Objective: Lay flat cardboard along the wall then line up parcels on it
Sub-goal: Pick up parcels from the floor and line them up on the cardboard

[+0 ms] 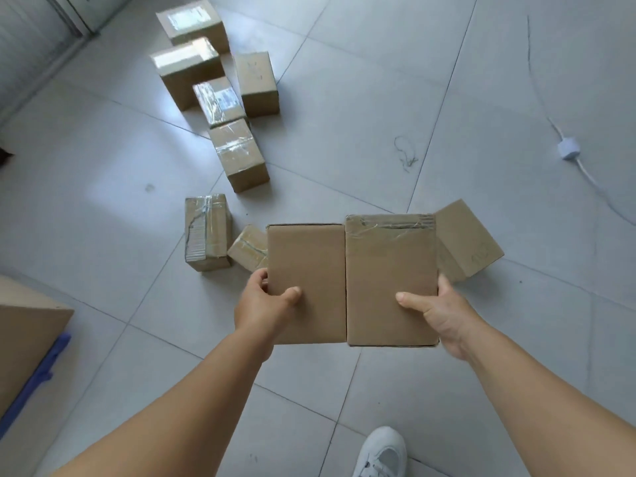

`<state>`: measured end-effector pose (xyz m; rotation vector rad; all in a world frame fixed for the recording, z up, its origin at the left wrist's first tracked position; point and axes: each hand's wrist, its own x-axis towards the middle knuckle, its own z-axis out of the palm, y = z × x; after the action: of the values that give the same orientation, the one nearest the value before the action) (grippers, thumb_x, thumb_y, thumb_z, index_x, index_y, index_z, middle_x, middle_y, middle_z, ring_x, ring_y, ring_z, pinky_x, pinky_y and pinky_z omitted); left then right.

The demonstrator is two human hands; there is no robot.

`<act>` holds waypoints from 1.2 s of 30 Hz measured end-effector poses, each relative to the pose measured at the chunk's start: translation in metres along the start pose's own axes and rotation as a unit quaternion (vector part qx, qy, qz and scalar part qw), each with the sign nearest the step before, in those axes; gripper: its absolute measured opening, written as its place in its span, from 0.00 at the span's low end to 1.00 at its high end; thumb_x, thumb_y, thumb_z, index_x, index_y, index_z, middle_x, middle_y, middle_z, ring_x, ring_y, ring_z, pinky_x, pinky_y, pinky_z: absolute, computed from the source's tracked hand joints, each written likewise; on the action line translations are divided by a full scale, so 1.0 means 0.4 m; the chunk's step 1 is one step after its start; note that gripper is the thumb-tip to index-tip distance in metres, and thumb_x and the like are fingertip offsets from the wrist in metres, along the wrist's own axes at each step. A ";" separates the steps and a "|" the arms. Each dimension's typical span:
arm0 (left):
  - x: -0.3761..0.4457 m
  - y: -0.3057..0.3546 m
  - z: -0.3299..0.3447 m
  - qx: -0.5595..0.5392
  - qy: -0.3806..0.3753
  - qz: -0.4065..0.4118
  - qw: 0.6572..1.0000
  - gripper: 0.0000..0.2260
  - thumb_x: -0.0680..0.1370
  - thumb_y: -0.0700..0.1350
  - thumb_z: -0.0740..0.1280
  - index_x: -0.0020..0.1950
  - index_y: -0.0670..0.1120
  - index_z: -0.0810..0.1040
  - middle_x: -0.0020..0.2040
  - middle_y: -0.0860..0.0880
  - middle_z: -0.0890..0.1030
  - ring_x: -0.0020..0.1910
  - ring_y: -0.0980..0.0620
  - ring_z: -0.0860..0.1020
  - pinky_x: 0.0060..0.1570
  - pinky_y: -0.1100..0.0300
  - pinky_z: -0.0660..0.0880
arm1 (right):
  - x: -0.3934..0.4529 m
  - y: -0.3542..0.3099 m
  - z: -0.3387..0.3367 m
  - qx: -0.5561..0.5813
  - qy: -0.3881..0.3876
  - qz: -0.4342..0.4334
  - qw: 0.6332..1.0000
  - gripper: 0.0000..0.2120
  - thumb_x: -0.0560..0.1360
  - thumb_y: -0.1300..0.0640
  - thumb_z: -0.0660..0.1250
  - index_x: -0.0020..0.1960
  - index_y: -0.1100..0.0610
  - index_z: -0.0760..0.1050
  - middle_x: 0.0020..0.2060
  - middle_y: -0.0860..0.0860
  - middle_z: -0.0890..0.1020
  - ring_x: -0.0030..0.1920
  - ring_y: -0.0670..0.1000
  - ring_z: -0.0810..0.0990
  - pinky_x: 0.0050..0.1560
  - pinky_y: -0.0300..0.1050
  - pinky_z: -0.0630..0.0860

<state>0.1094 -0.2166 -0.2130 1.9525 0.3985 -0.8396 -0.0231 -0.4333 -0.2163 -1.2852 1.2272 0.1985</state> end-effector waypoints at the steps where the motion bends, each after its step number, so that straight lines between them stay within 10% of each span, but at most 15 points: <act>1: -0.022 0.037 -0.049 -0.007 0.003 0.010 1.000 0.20 0.72 0.45 0.72 0.61 0.57 0.72 0.52 0.55 0.79 0.51 0.50 0.79 0.56 0.48 0.76 | -0.037 -0.036 0.021 0.003 -0.004 -0.010 1.000 0.33 0.71 0.62 0.73 0.71 0.48 0.64 0.54 0.47 0.80 0.50 0.49 0.80 0.39 0.43 0.75; 17: -0.337 0.238 -0.672 -0.140 0.152 0.050 0.977 0.21 0.76 0.43 0.69 0.68 0.54 0.70 0.57 0.55 0.75 0.51 0.51 0.75 0.50 0.55 0.72 | -0.503 -0.410 0.424 -0.029 -0.134 -0.122 0.983 0.33 0.73 0.62 0.71 0.72 0.45 0.62 0.56 0.47 0.79 0.55 0.52 0.79 0.61 0.58 0.75; 36: -0.799 -0.008 -1.168 -0.308 0.432 -0.036 0.847 0.27 0.77 0.45 0.68 0.74 0.51 0.64 0.65 0.50 0.74 0.58 0.48 0.73 0.59 0.53 0.72 | -0.998 -0.492 0.954 -0.248 -0.385 -0.179 0.871 0.31 0.73 0.62 0.71 0.71 0.47 0.63 0.57 0.50 0.79 0.55 0.56 0.79 0.59 0.60 0.76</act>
<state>0.0637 0.2072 0.1593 1.5837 1.1197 0.2061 0.1705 -0.0045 0.1333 -1.6178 0.2367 0.7146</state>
